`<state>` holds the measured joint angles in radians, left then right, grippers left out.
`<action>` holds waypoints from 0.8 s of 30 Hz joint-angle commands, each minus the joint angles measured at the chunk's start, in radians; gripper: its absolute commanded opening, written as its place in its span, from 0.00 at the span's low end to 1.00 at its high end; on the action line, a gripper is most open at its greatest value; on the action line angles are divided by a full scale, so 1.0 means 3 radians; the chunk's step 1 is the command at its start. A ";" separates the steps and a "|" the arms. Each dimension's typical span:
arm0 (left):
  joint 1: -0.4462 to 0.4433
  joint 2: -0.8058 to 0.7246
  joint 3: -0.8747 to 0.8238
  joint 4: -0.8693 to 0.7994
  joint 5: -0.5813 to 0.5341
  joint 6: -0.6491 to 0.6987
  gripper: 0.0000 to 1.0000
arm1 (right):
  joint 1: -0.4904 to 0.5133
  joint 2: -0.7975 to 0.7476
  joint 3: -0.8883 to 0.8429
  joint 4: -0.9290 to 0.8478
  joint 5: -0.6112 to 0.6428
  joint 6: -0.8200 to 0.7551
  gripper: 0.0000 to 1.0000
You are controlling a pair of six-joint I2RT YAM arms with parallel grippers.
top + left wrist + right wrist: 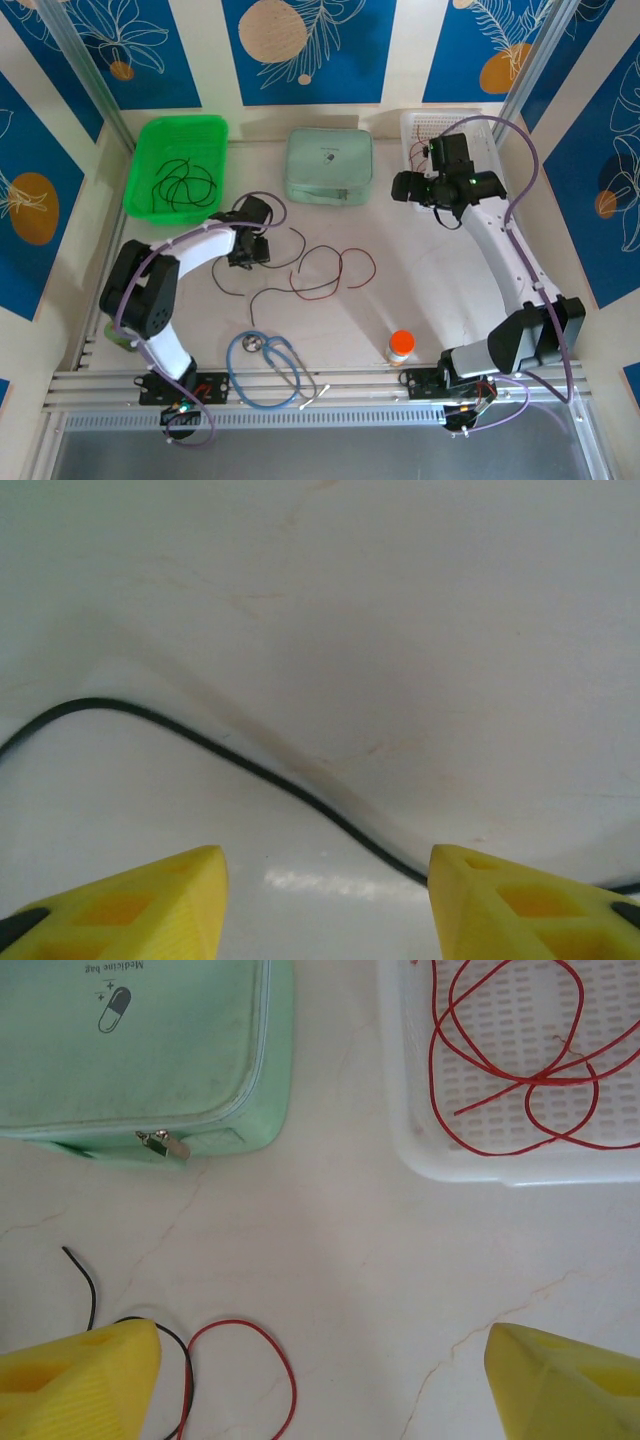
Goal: Untangle the cables
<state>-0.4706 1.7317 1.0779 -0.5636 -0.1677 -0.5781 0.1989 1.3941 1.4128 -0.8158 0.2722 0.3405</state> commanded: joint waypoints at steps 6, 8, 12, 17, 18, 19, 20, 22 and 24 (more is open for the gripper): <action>-0.0365 0.0214 0.0394 -0.0008 0.0110 0.0874 0.54 | 0.0010 -0.0262 -0.0108 -0.0030 -0.0027 0.0009 0.85; -0.0379 0.0242 0.0460 0.0043 0.0177 0.1011 0.54 | 0.0008 -0.0293 -0.0116 -0.0041 -0.0023 0.0002 0.85; -0.0380 0.0460 0.0860 -0.0046 0.0326 0.1064 0.53 | 0.0002 -0.0336 -0.0131 -0.0082 -0.0003 -0.0015 0.85; -0.0388 0.0864 0.1409 -0.0180 0.0469 0.0826 0.52 | -0.0015 -0.0415 -0.0169 -0.0113 0.0007 -0.0020 0.85; -0.0390 0.0952 0.1505 -0.0225 0.0467 0.0767 0.52 | -0.0023 -0.0439 -0.0178 -0.0117 0.0008 -0.0024 0.85; -0.0394 0.1029 0.1589 -0.0270 0.0453 0.0724 0.52 | -0.0028 -0.0452 -0.0188 -0.0126 0.0005 -0.0030 0.85; -0.0395 0.1105 0.1672 -0.0336 0.0421 0.0682 0.52 | -0.0029 -0.0476 -0.0198 -0.0133 0.0008 -0.0030 0.85; -0.0405 0.1227 0.1794 -0.0466 0.0344 0.0613 0.51 | -0.0044 -0.0516 -0.0217 -0.0151 0.0014 -0.0040 0.85; -0.0420 0.1312 0.1865 -0.0570 0.0305 0.0565 0.51 | -0.0064 -0.0569 -0.0242 -0.0172 0.0020 -0.0048 0.85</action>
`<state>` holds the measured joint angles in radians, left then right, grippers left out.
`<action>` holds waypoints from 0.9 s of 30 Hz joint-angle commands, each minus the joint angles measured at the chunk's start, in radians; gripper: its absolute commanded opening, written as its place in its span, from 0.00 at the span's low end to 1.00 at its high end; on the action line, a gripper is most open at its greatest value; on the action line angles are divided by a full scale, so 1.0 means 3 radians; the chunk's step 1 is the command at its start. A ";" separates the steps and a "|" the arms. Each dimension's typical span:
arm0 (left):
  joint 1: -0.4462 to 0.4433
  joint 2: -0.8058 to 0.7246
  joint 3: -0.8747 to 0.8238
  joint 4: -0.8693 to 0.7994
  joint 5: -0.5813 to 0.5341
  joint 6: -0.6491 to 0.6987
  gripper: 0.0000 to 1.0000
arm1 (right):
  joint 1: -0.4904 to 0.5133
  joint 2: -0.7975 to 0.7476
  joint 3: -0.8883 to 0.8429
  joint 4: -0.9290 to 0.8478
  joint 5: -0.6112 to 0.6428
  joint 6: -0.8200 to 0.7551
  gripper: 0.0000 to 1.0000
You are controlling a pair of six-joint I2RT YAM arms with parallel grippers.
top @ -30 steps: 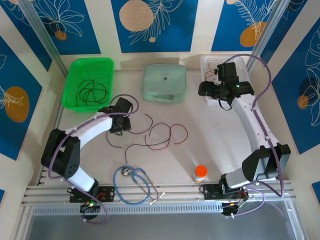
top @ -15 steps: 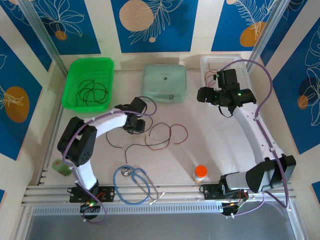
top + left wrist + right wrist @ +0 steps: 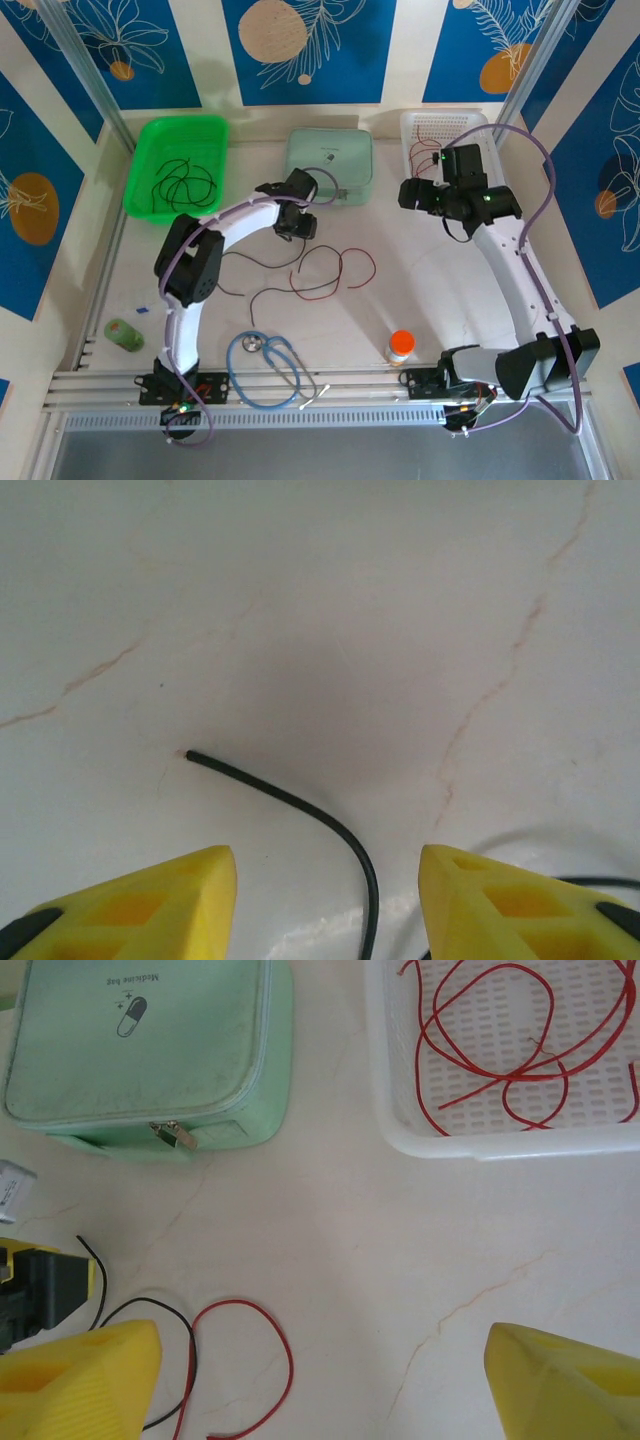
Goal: Untangle the cables
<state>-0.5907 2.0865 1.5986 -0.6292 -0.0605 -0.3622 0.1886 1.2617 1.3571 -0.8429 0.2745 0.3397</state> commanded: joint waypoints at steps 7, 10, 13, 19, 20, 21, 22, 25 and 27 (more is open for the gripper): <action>-0.0100 0.0276 0.0167 -0.0432 -0.0090 -0.0237 0.49 | -0.0125 -0.0281 -0.0167 -0.0074 -0.0045 -0.0038 0.85; -0.0144 0.0352 0.0198 -0.0460 -0.0137 -0.0254 0.48 | -0.0143 -0.0319 -0.0183 -0.0076 -0.0068 -0.0036 0.85; -0.0182 0.0423 0.0229 -0.0489 -0.0166 -0.0268 0.45 | -0.0160 -0.0344 -0.0190 -0.0075 -0.0085 -0.0034 0.84; -0.0224 0.0482 0.0240 -0.0549 -0.0364 -0.0287 0.28 | -0.0179 -0.0375 -0.0199 -0.0062 -0.0112 -0.0021 0.84; -0.0229 0.0481 0.0240 -0.0569 -0.0425 -0.0291 0.24 | -0.0183 -0.0380 -0.0202 -0.0057 -0.0121 -0.0023 0.84; -0.0229 0.0487 0.0233 -0.0585 -0.0482 -0.0283 0.19 | -0.0179 -0.0386 -0.0204 -0.0058 -0.0132 -0.0017 0.84; -0.0229 0.0486 0.0223 -0.0596 -0.0524 -0.0277 0.15 | -0.0184 -0.0391 -0.0209 -0.0056 -0.0143 -0.0016 0.84; -0.0227 0.0401 0.0138 -0.0556 -0.0652 -0.0268 0.06 | -0.0188 -0.0414 -0.0213 -0.0055 -0.0177 -0.0002 0.84; -0.0230 0.0310 0.0080 -0.0543 -0.0745 -0.0265 0.01 | -0.0188 -0.0443 -0.0227 -0.0064 -0.0221 0.0011 0.84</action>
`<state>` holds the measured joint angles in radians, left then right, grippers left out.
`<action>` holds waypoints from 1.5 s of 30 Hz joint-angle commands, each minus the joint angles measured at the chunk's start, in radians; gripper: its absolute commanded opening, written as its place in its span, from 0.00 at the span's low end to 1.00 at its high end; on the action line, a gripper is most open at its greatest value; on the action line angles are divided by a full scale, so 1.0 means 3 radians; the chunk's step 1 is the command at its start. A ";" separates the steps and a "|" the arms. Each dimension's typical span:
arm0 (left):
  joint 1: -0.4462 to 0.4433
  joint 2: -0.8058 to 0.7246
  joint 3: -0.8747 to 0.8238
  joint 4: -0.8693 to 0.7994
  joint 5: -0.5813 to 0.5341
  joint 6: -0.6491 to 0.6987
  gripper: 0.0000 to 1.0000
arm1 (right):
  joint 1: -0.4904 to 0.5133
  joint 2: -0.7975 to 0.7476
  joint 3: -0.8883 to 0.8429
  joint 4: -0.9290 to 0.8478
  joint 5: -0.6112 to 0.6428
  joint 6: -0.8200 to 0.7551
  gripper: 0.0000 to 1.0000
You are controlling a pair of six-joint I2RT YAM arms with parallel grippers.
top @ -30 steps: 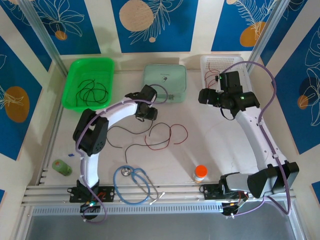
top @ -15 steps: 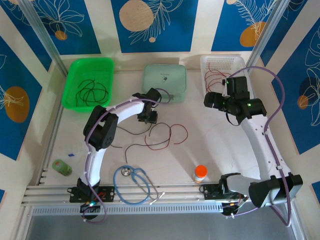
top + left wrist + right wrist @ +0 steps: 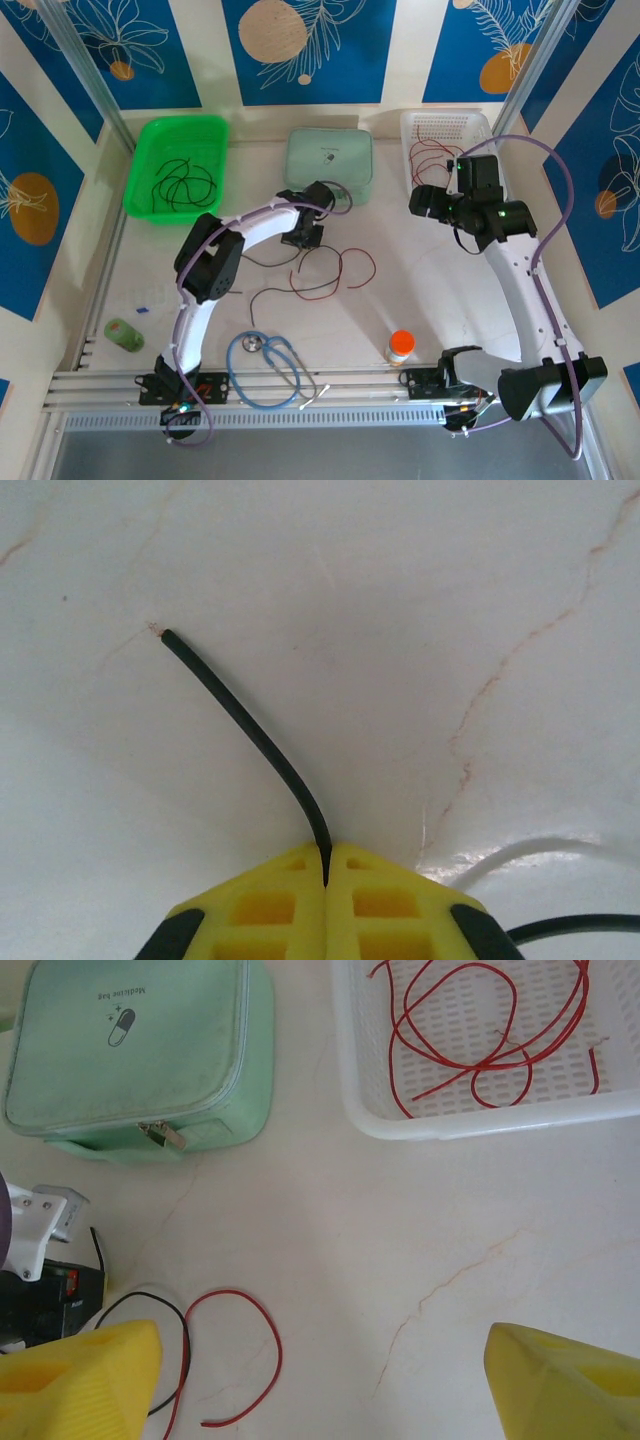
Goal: Untangle the cables
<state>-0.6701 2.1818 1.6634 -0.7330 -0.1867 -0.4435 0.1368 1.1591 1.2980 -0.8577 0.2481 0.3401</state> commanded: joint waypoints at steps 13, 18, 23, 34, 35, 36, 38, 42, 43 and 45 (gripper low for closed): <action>0.0032 -0.0798 0.0421 -0.0720 -0.0632 0.0282 0.00 | 0.0470 -0.0328 -0.0522 0.0146 -0.0567 0.0286 0.84; 0.0031 -0.1045 0.0836 -0.0937 -0.0646 0.0406 0.00 | 0.0720 -0.0247 -0.0640 0.0220 -0.0507 0.0373 0.83; 0.0059 -0.1135 0.1305 -0.1150 -0.0891 0.0535 0.00 | 0.0869 -0.0153 -0.0625 0.0250 -0.0475 0.0405 0.83; 0.0557 -0.1091 0.2354 -0.1225 -0.1112 0.0929 0.00 | 0.0935 -0.0274 -0.0749 0.0185 -0.0418 0.0491 0.83; 0.0610 -0.1093 0.2423 -0.1183 -0.1111 0.0974 0.00 | 0.0935 -0.0287 -0.0757 0.0185 -0.0413 0.0500 0.83; 0.0671 -0.1095 0.2464 -0.1129 -0.1105 0.1013 0.00 | 0.0935 -0.0294 -0.0767 0.0178 -0.0410 0.0501 0.83; 0.0775 -0.1111 0.2475 -0.0976 -0.1079 0.1110 0.00 | 0.0935 -0.0300 -0.0770 0.0179 -0.0413 0.0507 0.83; 0.0987 -0.1117 0.2394 -0.0562 -0.0980 0.1366 0.00 | 0.0940 -0.0300 -0.0773 0.0187 -0.0432 0.0518 0.83; 0.1026 -0.1109 0.2391 -0.0492 -0.0980 0.1418 0.00 | 0.0943 -0.0300 -0.0773 0.0191 -0.0440 0.0521 0.83; 0.1134 -0.1077 0.2359 -0.0324 -0.1008 0.1538 0.00 | 0.0950 -0.0297 -0.0787 0.0202 -0.0444 0.0536 0.83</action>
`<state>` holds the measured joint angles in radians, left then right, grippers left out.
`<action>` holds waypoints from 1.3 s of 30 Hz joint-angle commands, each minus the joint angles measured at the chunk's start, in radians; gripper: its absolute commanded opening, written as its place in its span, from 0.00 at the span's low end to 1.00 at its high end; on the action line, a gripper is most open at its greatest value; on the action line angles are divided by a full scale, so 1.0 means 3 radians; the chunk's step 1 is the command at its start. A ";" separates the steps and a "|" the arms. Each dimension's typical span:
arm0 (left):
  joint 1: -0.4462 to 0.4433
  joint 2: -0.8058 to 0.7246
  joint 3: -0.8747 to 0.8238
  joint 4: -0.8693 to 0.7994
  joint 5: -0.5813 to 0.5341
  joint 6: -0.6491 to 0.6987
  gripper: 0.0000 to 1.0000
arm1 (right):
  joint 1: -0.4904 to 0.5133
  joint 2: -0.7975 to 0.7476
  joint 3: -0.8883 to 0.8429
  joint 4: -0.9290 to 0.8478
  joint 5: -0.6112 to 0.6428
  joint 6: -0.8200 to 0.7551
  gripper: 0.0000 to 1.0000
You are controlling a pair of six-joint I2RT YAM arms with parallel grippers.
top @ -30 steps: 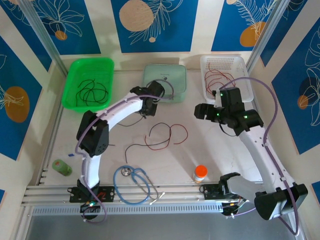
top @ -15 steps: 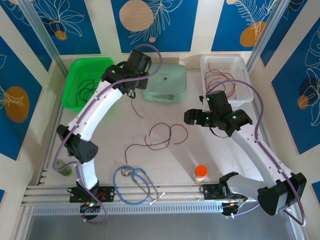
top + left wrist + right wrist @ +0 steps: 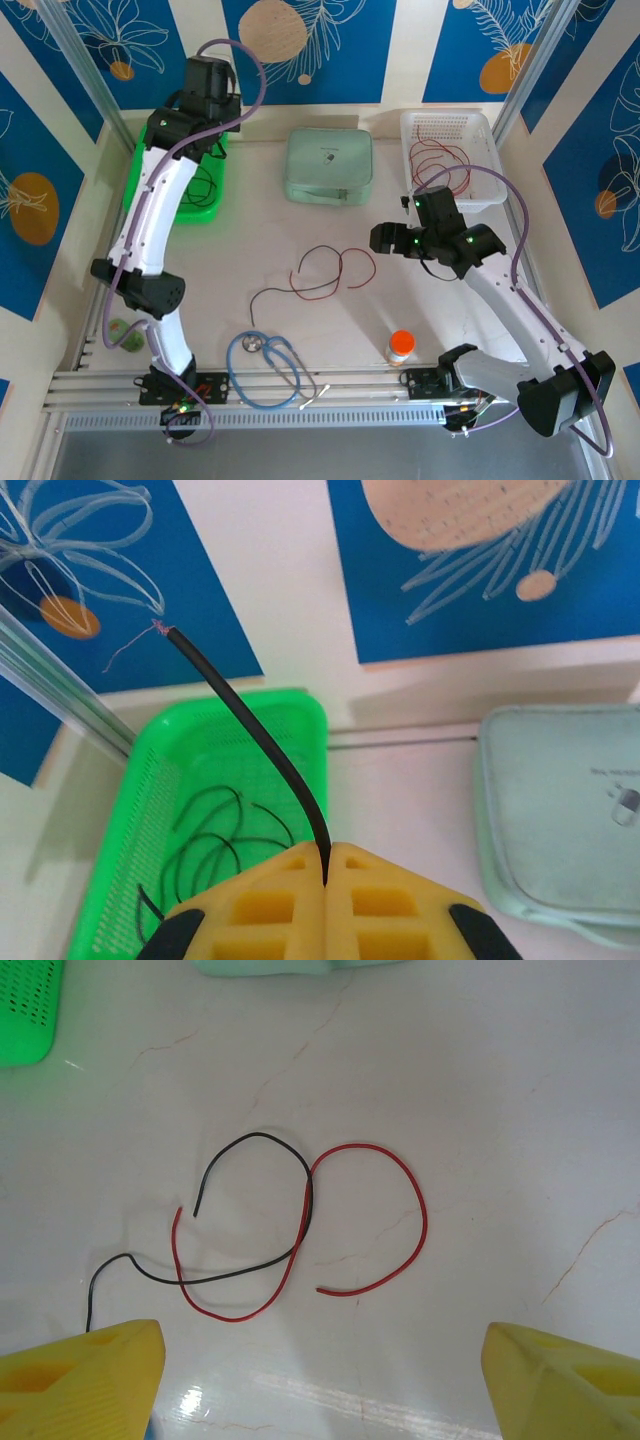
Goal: Untangle the cables
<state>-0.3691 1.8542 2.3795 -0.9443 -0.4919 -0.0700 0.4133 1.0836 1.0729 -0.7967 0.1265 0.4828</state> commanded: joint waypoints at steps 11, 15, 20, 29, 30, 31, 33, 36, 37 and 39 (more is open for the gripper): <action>0.0579 0.0300 -0.0598 0.1570 -0.0222 0.0806 0.00 | 0.0228 -0.0056 -0.0157 -0.0031 0.0034 0.0202 0.82; 0.0667 0.0508 -0.0598 0.1572 -0.0141 0.0696 0.00 | 0.0297 -0.0096 -0.0254 -0.0034 0.0083 0.0284 0.82; 0.0711 0.0531 -0.1019 0.1669 0.0074 0.0397 0.00 | 0.0340 -0.0094 -0.0299 -0.0038 0.0100 0.0319 0.82; 0.0939 0.0695 -0.1554 0.1545 0.0644 -0.0405 0.00 | 0.0386 -0.0054 -0.0274 -0.0028 0.0105 0.0308 0.82; 0.0967 0.0737 -0.1560 0.1493 0.0663 -0.0490 0.00 | 0.0391 -0.0054 -0.0278 -0.0027 0.0104 0.0311 0.82; 0.0990 0.0773 -0.1558 0.1442 0.0670 -0.0547 0.00 | 0.0396 -0.0053 -0.0283 -0.0027 0.0102 0.0313 0.82; 0.1039 0.0853 -0.1535 0.1316 0.0670 -0.0672 0.00 | 0.0402 -0.0052 -0.0293 -0.0025 0.0105 0.0316 0.82; 0.1109 0.0951 -0.1502 0.1176 0.0737 -0.0834 0.08 | 0.0407 -0.0043 -0.0299 -0.0026 0.0106 0.0319 0.82; 0.1129 0.0976 -0.1491 0.1143 0.0774 -0.0875 0.13 | 0.0412 -0.0043 -0.0302 -0.0025 0.0105 0.0319 0.82; 0.1163 0.1042 -0.1456 0.1074 0.0847 -0.0944 0.26 | 0.0417 -0.0029 -0.0299 -0.0022 0.0100 0.0322 0.82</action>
<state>-0.0360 2.1414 1.9247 -0.5575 -0.2871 -0.2794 0.5308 1.0752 0.9943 -0.8001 0.1535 0.5667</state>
